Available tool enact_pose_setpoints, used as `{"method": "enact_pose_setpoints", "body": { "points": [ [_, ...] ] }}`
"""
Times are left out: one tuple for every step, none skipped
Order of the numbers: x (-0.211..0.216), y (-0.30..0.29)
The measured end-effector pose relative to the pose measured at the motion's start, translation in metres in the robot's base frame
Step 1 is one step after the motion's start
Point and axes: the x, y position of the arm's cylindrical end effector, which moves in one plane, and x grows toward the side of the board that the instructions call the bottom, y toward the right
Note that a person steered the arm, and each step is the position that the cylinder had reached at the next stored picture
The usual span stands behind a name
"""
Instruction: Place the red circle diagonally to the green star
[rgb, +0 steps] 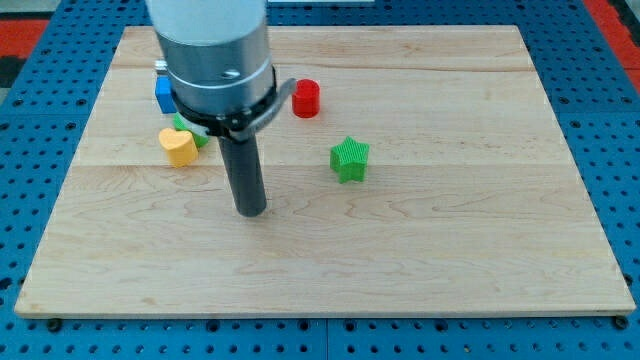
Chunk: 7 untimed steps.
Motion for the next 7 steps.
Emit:
{"method": "enact_pose_setpoints", "body": {
  "points": [
    [-0.065,0.060],
    [-0.082,0.126],
    [-0.059,0.146],
    [-0.007,0.147],
    [-0.012,0.204],
    [-0.063,0.248],
    [-0.129,0.241]
  ]
}}
